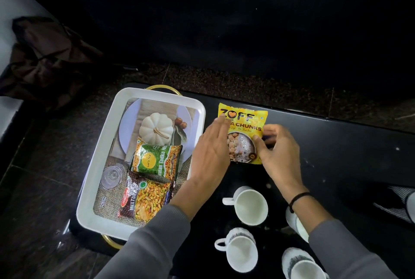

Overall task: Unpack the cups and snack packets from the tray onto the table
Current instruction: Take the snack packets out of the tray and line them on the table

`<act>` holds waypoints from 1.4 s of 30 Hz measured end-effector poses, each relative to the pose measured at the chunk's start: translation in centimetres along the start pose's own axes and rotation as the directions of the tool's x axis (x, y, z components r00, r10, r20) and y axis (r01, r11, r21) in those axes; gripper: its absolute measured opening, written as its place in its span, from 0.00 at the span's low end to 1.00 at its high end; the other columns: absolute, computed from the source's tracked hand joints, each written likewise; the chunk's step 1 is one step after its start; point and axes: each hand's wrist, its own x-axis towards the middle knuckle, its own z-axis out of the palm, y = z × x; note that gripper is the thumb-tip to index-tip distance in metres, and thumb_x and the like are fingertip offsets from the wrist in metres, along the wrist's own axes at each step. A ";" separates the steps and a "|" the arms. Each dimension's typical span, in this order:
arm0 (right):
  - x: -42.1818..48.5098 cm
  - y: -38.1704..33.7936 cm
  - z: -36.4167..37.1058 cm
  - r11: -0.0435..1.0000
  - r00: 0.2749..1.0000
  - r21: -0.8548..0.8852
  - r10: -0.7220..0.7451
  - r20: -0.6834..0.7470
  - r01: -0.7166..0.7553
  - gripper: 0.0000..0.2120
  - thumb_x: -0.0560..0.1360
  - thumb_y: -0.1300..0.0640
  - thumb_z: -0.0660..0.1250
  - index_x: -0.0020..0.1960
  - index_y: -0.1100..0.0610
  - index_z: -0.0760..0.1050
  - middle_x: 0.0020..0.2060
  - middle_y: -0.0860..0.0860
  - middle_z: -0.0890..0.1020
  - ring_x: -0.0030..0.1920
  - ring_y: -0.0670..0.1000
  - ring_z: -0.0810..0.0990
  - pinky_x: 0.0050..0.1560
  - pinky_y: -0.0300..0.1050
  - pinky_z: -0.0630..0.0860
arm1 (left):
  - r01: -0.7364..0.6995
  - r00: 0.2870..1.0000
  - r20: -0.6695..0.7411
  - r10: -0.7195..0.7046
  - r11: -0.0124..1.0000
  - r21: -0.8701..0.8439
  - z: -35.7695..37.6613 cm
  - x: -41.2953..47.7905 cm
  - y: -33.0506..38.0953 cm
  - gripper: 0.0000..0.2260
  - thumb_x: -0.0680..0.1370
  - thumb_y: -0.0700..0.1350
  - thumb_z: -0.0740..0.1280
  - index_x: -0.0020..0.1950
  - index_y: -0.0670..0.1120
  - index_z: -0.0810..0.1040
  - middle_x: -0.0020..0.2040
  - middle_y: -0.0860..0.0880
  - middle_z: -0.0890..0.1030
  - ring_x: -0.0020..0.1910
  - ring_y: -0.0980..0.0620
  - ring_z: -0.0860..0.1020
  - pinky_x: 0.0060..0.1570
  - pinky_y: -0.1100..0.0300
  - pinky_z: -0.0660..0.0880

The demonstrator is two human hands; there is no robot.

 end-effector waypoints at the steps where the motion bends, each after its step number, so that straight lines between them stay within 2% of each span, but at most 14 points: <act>1: -0.2 -0.1 0.1 0.999 0.999 -0.029 -0.042 0.014 0.042 0.11 0.77 0.54 0.74 0.58 0.54 0.80 0.51 0.48 0.81 0.46 0.47 0.81 0.48 0.44 0.81 | -0.084 0.995 0.054 0.079 0.993 0.081 0.2 -0.1 -0.1 0.26 0.81 0.32 0.61 0.80 0.44 0.63 0.81 0.45 0.63 0.80 0.48 0.62 0.77 0.52 0.63; 4: -0.4 -0.2 0.6 0.993 0.991 -0.091 -0.063 0.121 0.075 0.09 0.77 0.57 0.74 0.57 0.53 0.81 0.51 0.49 0.78 0.43 0.43 0.78 0.47 0.41 0.80 | -0.188 0.967 0.214 0.136 0.951 0.244 1.0 -0.3 -0.9 0.28 0.84 0.38 0.58 0.83 0.48 0.54 0.84 0.48 0.51 0.83 0.51 0.50 0.81 0.53 0.50; 6: -0.1 -0.2 0.8 0.995 0.988 -0.083 -0.044 0.147 0.056 0.09 0.78 0.59 0.73 0.57 0.53 0.81 0.52 0.50 0.77 0.42 0.41 0.76 0.47 0.36 0.78 | -0.191 0.965 0.226 0.133 0.946 0.261 1.2 -0.3 -1.2 0.29 0.85 0.39 0.58 0.83 0.49 0.51 0.85 0.50 0.48 0.83 0.52 0.47 0.81 0.53 0.48; 11: 0.2 -0.4 0.8 0.996 0.990 -0.085 -0.010 0.141 0.022 0.09 0.77 0.57 0.73 0.57 0.53 0.81 0.53 0.50 0.78 0.49 0.47 0.79 0.50 0.41 0.79 | -0.189 0.969 0.199 0.146 0.957 0.219 1.0 -0.1 -1.2 0.29 0.83 0.37 0.60 0.83 0.47 0.56 0.84 0.47 0.55 0.83 0.50 0.52 0.80 0.52 0.50; 15: -0.9 -1.6 0.6 0.995 0.993 -0.088 -0.026 0.119 0.037 0.09 0.78 0.53 0.73 0.56 0.53 0.81 0.52 0.50 0.79 0.47 0.49 0.81 0.49 0.47 0.82 | -0.151 0.982 0.133 0.131 0.976 0.158 0.0 -0.5 -0.9 0.29 0.81 0.36 0.60 0.82 0.45 0.57 0.83 0.47 0.59 0.82 0.51 0.56 0.80 0.53 0.50; 17: -1.4 -2.3 0.5 0.996 0.992 -0.071 -0.040 0.116 0.048 0.07 0.78 0.53 0.72 0.54 0.53 0.80 0.52 0.49 0.79 0.43 0.45 0.80 0.44 0.42 0.80 | -0.145 0.985 0.109 0.132 0.981 0.130 -0.6 -0.8 -0.6 0.30 0.80 0.35 0.60 0.82 0.45 0.58 0.82 0.47 0.62 0.82 0.51 0.57 0.80 0.53 0.51; 19: -2.0 -3.4 0.6 0.996 0.990 -0.065 -0.058 0.131 0.067 0.05 0.78 0.53 0.73 0.53 0.51 0.80 0.52 0.47 0.79 0.41 0.41 0.79 0.39 0.32 0.74 | -0.145 0.986 0.093 0.135 0.983 0.113 -1.5 -1.3 -0.6 0.28 0.80 0.36 0.60 0.81 0.44 0.60 0.81 0.48 0.64 0.81 0.51 0.58 0.79 0.53 0.52; 21: -2.5 -4.8 0.9 0.994 0.986 -0.060 -0.082 0.148 0.092 0.04 0.78 0.54 0.73 0.51 0.51 0.80 0.51 0.47 0.80 0.41 0.39 0.79 0.37 0.27 0.69 | -0.147 0.987 0.074 0.140 0.984 0.100 -2.5 -1.7 -0.7 0.27 0.81 0.37 0.61 0.80 0.44 0.63 0.80 0.47 0.66 0.81 0.50 0.60 0.79 0.53 0.55; 23: -3.0 -6.7 1.5 0.992 0.979 -0.033 -0.112 0.173 0.119 0.03 0.78 0.54 0.73 0.50 0.51 0.80 0.50 0.47 0.80 0.41 0.37 0.79 0.39 0.29 0.72 | -0.128 0.991 0.038 0.125 0.987 0.099 -3.9 -1.9 -1.3 0.24 0.81 0.38 0.61 0.79 0.43 0.65 0.78 0.46 0.68 0.79 0.49 0.64 0.78 0.51 0.58; 26: -3.7 -9.3 3.1 0.988 0.966 -0.012 -0.150 0.211 0.156 0.02 0.78 0.55 0.73 0.49 0.53 0.81 0.49 0.47 0.81 0.41 0.39 0.79 0.44 0.38 0.78 | -0.087 0.996 -0.015 0.089 0.991 0.099 -5.9 -2.4 -3.0 0.23 0.81 0.38 0.62 0.77 0.42 0.67 0.76 0.45 0.71 0.77 0.47 0.67 0.77 0.50 0.62; 32: -5.7 -12.4 7.1 0.980 0.928 -0.028 -0.177 0.327 0.196 0.02 0.79 0.54 0.72 0.50 0.52 0.80 0.49 0.47 0.82 0.42 0.40 0.80 0.37 0.33 0.73 | 0.086 0.995 -0.060 -0.083 0.995 0.053 -9.8 -4.7 -8.3 0.24 0.79 0.37 0.65 0.76 0.43 0.68 0.74 0.47 0.73 0.75 0.46 0.69 0.74 0.49 0.63; 35: -6.8 -13.2 9.0 0.975 0.914 -0.074 -0.166 0.370 0.207 0.04 0.79 0.55 0.71 0.53 0.53 0.79 0.52 0.49 0.82 0.47 0.47 0.82 0.46 0.44 0.81 | 0.248 0.968 -0.038 -0.246 0.967 0.049 -11.1 -6.2 -11.7 0.26 0.80 0.38 0.64 0.78 0.44 0.64 0.74 0.47 0.72 0.72 0.46 0.70 0.70 0.52 0.64; 37: -7.4 -13.3 10.1 0.964 0.901 -0.152 -0.139 0.411 0.218 0.09 0.80 0.53 0.69 0.58 0.54 0.76 0.55 0.51 0.79 0.54 0.52 0.81 0.54 0.53 0.80 | 0.357 0.934 0.020 -0.357 0.934 -0.016 -11.4 -6.9 -13.4 0.24 0.80 0.41 0.64 0.76 0.45 0.64 0.72 0.46 0.72 0.69 0.45 0.71 0.63 0.51 0.67; 42: -7.8 -13.3 12.3 0.957 0.894 -0.254 -0.013 0.448 0.141 0.29 0.78 0.46 0.71 0.72 0.56 0.65 0.67 0.54 0.71 0.69 0.57 0.71 0.63 0.50 0.73 | 0.554 0.822 0.245 -0.514 0.820 -0.139 -10.8 -7.4 -15.7 0.28 0.81 0.59 0.65 0.75 0.43 0.66 0.70 0.44 0.74 0.67 0.44 0.73 0.59 0.51 0.72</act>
